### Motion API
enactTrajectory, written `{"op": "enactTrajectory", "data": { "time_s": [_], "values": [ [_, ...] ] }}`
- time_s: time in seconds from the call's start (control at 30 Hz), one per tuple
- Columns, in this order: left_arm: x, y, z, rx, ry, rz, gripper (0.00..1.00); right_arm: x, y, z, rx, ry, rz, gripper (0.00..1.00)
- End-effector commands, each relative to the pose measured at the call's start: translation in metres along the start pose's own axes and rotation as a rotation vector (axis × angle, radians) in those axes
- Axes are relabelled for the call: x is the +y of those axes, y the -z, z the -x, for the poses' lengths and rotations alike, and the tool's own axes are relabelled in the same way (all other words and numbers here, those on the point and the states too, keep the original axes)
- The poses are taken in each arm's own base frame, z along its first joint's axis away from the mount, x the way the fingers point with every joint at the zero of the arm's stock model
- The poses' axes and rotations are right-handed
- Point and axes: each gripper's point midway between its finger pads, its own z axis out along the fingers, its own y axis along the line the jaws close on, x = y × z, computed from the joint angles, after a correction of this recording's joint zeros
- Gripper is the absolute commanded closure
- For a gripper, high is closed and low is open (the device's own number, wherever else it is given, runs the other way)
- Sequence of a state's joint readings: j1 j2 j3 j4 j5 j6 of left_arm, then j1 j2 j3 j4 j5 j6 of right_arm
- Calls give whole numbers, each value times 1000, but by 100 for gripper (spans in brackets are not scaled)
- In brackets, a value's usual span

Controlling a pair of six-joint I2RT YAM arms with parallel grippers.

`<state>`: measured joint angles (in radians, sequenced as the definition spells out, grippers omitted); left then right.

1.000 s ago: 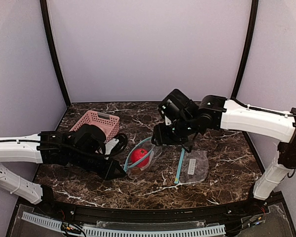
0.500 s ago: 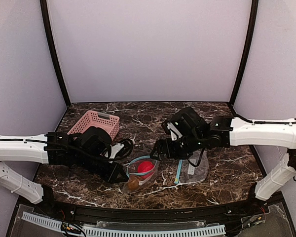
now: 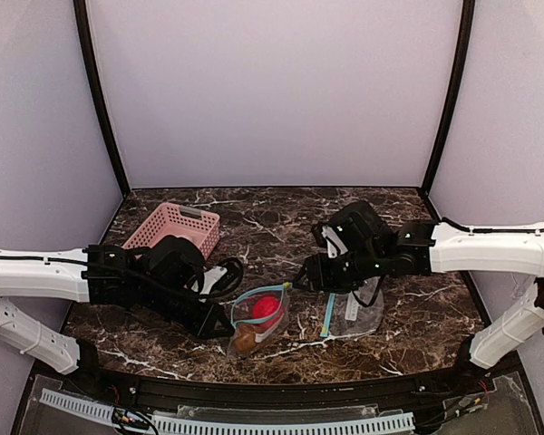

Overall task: Place the food in the zip-top bag and seal the zipper
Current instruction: Adjust the zipper food storage bag at the center of the board, then pass from the left arm to the right

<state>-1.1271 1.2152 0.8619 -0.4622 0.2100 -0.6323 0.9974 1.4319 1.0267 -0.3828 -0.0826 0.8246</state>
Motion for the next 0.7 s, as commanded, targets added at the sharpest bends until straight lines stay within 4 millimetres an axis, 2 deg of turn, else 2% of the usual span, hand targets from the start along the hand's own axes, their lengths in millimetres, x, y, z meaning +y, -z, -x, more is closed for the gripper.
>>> {"op": "enactTrajectory", "data": {
  "time_s": [0.0,0.07,0.2,0.4,0.67],
  "values": [
    [-1,3,-5,-3,-9,-13,99,-11,-4,9,-32,32,36,48],
    [-2,3,-4,-6,-11,-16,99,-10,-5,10,-42,81,91,44],
    [-4,4,-4,-4,-16,-33,99,-6,-1,10,-66,213,184,43],
    [-11,4,-3,0,-25,-64,99,7,7,16,-95,397,273,54],
    [-15,4,-1,-6,-23,-82,99,13,4,25,-80,497,384,65]
  ]
}}
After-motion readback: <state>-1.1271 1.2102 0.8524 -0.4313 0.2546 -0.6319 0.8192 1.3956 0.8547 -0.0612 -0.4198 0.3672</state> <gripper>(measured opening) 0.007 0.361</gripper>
